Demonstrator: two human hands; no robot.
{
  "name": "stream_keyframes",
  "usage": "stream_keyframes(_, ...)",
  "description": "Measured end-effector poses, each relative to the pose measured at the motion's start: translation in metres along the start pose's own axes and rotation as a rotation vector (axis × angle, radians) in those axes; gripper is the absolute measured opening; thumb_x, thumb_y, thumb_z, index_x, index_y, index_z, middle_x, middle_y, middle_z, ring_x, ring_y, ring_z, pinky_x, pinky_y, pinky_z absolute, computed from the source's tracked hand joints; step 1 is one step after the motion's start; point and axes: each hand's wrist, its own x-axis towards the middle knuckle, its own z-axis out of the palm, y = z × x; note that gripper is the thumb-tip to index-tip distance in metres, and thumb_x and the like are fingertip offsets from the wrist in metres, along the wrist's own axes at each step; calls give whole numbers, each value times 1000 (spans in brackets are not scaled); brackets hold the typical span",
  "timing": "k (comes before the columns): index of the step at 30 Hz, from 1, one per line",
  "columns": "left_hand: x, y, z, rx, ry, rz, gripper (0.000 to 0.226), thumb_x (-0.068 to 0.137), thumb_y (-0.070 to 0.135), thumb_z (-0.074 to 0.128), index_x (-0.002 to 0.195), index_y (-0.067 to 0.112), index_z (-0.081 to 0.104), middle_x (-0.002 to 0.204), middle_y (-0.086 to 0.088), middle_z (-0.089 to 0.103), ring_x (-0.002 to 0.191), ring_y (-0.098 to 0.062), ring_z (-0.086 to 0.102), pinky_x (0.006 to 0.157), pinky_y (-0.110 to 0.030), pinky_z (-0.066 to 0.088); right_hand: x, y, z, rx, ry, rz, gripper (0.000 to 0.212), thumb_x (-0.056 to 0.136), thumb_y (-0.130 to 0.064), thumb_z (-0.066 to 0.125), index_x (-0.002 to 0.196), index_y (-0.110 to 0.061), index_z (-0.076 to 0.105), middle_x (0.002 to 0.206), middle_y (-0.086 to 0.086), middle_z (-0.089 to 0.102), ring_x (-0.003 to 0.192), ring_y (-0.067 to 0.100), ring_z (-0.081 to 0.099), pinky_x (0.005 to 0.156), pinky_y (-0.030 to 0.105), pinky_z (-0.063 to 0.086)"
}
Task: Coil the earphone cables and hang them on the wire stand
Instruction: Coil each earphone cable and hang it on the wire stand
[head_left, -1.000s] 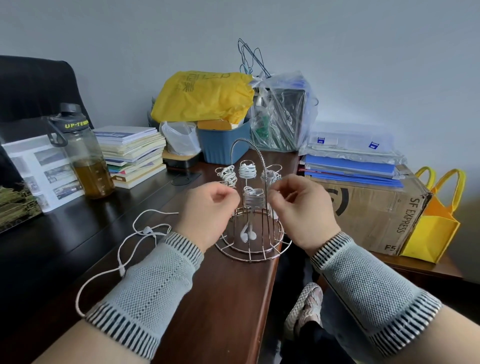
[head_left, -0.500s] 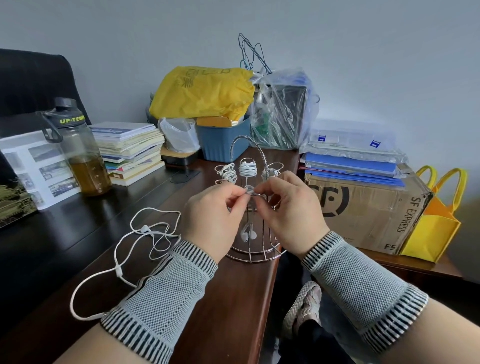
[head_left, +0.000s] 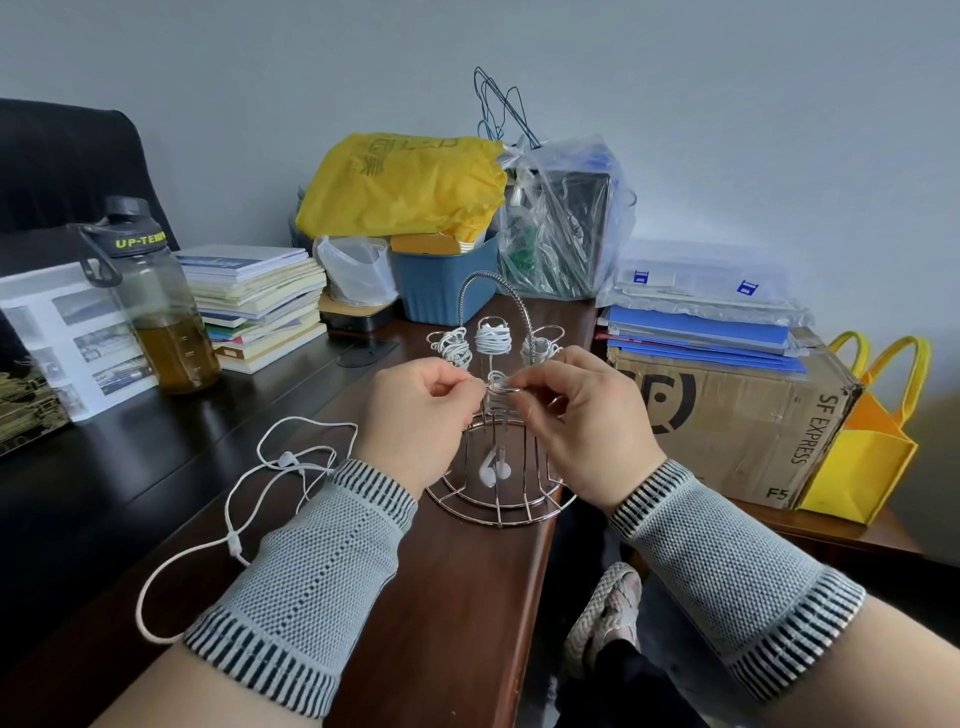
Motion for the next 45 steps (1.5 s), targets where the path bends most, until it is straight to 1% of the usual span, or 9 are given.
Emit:
stream_keyframes(3,-1,3,-3,77,-1,42,20,82,18,71,63,25,69,57,9,67,59,-6,63,65,-24,52,0,1,0,4,10,-8,8,80,-15,74,88,-17,75,78,-9,54,63,4,53,65,18,48)
stream_keyframes(8,0,1,-3,-175,-28,-145,17,83,9,69,67,8,70,55,0,62,50,-2,54,59,-23,43,-1,1,2,14,1,2,9,82,-16,74,91,-18,75,78,-9,55,64,-5,51,62,9,45)
stream_keyframes(13,-6,0,3,-180,8,-134,18,83,13,69,67,20,71,61,1,68,55,-5,56,62,-27,49,-5,2,1,43,21,43,12,84,-14,71,95,-18,73,82,-5,61,65,2,56,63,16,49)
stream_keyframes(18,-11,-4,4,-79,5,-48,20,86,21,67,66,20,71,65,0,71,59,-7,63,68,-30,54,-18,2,0,95,60,118,20,84,-7,64,99,-21,66,82,-12,59,66,5,56,63,14,47)
stream_keyframes(22,-17,-25,9,160,15,-16,22,88,25,62,70,19,74,62,6,70,67,-16,69,72,-35,58,-38,7,8,165,45,370,23,86,-7,65,84,-29,57,75,-14,61,62,1,55,59,9,44)
stream_keyframes(28,-25,-39,16,455,-109,60,19,88,36,61,88,26,78,80,11,74,83,-11,65,76,-25,50,-55,10,25,222,-19,550,23,84,-11,65,77,-32,58,73,-12,63,60,-2,55,59,7,41)
stream_keyframes(35,-26,-38,18,516,-117,70,39,84,44,67,53,28,52,44,15,49,50,0,46,47,-11,28,-65,-2,31,180,79,419,32,86,-7,61,78,-37,57,82,-13,57,73,-1,55,65,5,39)
stream_keyframes(38,-26,-37,16,457,-122,60,29,82,41,70,58,30,57,48,16,54,54,1,49,53,-13,35,-66,-8,35,156,43,360,16,83,-19,54,86,-27,67,83,-13,55,72,0,54,67,5,39)
stream_keyframes(45,-28,-39,17,344,-166,65,11,81,26,68,70,28,70,61,15,65,67,-4,61,72,-25,52,-57,-16,32,146,-137,467,28,94,-23,55,119,-18,66,100,-5,71,95,7,64,87,18,46)
